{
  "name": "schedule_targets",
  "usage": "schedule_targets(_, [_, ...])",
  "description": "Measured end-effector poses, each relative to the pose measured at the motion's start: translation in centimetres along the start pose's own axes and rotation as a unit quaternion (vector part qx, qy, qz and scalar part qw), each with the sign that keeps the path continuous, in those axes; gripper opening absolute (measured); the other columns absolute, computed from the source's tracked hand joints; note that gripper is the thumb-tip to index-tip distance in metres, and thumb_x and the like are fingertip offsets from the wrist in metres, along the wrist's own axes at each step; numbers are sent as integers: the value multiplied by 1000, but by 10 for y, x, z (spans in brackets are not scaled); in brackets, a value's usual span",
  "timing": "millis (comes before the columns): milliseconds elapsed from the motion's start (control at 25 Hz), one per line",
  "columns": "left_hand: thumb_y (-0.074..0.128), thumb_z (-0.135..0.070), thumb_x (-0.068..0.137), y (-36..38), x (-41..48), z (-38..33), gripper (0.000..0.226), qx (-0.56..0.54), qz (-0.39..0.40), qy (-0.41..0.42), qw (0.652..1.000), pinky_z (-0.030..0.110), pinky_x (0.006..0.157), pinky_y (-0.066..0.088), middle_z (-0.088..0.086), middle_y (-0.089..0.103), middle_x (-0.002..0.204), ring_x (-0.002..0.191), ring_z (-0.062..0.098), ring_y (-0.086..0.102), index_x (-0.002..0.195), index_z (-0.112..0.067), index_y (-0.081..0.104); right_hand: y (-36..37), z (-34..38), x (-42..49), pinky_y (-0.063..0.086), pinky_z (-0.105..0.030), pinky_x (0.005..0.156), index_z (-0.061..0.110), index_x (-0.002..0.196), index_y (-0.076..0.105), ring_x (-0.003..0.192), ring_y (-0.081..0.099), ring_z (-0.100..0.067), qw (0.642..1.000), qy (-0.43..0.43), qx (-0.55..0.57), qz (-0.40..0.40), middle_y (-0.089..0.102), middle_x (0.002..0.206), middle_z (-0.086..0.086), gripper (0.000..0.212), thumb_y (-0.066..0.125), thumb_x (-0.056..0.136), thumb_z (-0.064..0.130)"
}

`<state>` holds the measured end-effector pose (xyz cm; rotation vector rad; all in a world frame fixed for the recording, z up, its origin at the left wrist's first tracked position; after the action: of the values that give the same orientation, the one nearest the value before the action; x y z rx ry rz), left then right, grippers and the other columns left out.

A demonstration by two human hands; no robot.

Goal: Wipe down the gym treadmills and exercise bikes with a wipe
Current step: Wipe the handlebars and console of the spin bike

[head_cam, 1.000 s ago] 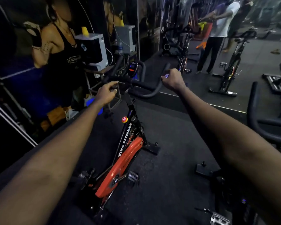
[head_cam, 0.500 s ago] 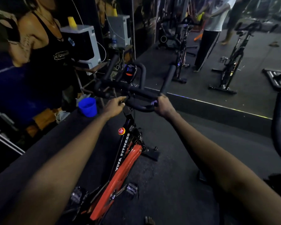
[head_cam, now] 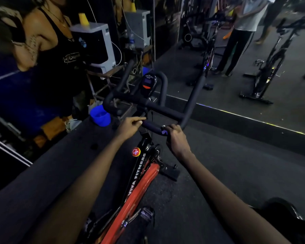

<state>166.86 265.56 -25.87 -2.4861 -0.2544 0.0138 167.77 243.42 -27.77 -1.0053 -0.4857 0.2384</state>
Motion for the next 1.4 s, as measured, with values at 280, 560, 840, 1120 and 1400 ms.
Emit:
schedule_targets(280, [52, 5, 92, -17, 42, 12, 27, -103, 96, -11, 990, 7, 73, 46, -1, 72, 89, 82, 0, 67, 106, -4, 72, 15, 30, 11, 48, -35, 84, 10, 129, 61, 104, 53, -25, 1000, -6, 17, -12, 63, 112, -8, 45, 51, 86, 20])
schedule_targets(560, [49, -5, 92, -22, 79, 24, 31, -85, 200, 9, 976, 21, 72, 45, 1, 77, 87, 83, 5, 69, 89, -14, 79, 27, 51, 34, 48, -33, 81, 18, 130, 62, 101, 53, -24, 1000, -2, -5, -15, 64, 114, -3, 50, 44, 84, 16])
schedule_targets(840, [61, -16, 95, -3, 64, 28, 14, -71, 183, 71, 978, 17, 73, 40, -12, 69, 86, 75, -6, 58, 96, -18, 75, 13, -1, -10, 50, -25, 88, 20, 125, 67, 112, 56, -11, 993, 58, 22, -97, 64, 126, 10, 32, 58, 96, 12])
schedule_targets(1120, [35, -30, 100, 52, 34, 23, 35, 108, 21, 250, 962, 22, 95, 33, -2, 61, 107, 107, 15, 51, 103, -14, 66, 0, -18, -2, 46, -18, 89, 19, 130, 63, 116, 49, -10, 993, 92, -27, -73, 61, 130, 10, 62, 62, 76, -10])
schedule_targets(1400, [22, -45, 101, 58, 29, -2, 56, 283, 25, 294, 913, 38, 95, 40, -3, 65, 101, 97, 20, 56, 146, -21, 44, -3, -32, 10, 48, -22, 87, 22, 127, 65, 103, 53, -10, 977, 155, 39, -142, 54, 106, 5, 47, 65, 86, -1])
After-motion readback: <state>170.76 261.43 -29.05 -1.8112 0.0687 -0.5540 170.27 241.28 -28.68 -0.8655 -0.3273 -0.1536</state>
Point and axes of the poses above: each hand's wrist, its own x-axis towards the middle knuckle, its own y-axis out of the palm, z = x × y, the point moved 2 cm from there along x, towards the middle knuckle
